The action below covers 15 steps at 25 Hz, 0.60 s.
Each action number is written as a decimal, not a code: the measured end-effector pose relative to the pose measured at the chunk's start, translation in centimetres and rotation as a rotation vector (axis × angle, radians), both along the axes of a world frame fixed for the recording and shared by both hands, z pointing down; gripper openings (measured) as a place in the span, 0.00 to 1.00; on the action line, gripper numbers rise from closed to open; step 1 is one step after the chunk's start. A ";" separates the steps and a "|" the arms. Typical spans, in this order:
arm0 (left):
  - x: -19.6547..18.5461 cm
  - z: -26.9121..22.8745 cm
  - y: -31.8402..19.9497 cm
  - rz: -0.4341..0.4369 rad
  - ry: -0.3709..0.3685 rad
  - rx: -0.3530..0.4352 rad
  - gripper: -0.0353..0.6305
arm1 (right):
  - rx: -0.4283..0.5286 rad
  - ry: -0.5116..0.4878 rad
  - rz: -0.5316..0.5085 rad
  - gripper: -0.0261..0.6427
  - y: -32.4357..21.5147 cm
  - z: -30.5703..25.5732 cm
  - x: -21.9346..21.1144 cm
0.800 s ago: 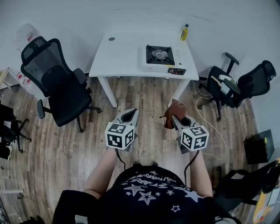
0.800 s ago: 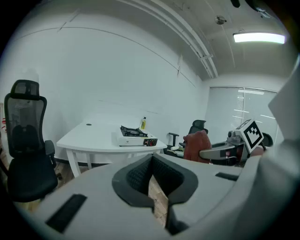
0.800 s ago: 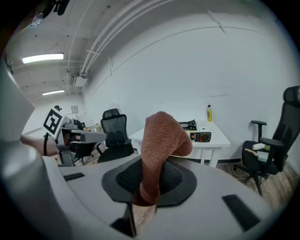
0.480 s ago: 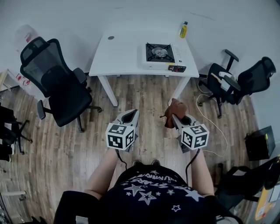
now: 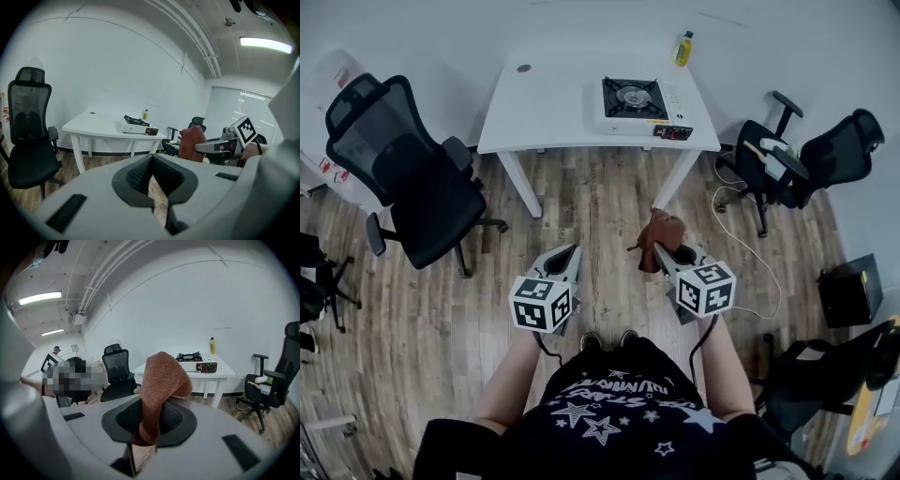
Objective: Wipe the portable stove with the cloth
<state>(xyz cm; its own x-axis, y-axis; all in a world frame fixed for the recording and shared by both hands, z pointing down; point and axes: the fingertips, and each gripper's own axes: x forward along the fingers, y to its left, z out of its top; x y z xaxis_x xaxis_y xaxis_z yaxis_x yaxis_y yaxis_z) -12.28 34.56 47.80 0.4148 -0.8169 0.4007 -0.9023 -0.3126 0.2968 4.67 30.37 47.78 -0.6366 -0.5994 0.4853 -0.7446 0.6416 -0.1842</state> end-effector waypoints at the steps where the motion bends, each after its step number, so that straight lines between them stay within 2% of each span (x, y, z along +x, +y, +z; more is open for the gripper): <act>1: -0.5 0.3 0.0 -0.003 0.002 -0.001 0.06 | 0.007 -0.004 0.010 0.14 -0.1 0.0 -0.1; 7: -1.8 0.5 -0.5 -0.011 0.010 0.002 0.06 | -0.008 -0.050 0.060 0.14 -0.7 0.5 0.5; 15: -2.2 0.5 -5.7 -0.035 -0.004 0.018 0.06 | -0.005 -0.088 0.090 0.14 -6.9 1.1 1.7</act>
<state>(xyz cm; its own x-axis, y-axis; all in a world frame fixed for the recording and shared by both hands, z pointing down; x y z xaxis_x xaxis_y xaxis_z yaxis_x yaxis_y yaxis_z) -14.48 28.89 48.30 0.3842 -0.8380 0.3874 -0.9141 -0.2862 0.2873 6.41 23.42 48.84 -0.6210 -0.6537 0.4326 -0.7796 0.5722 -0.2544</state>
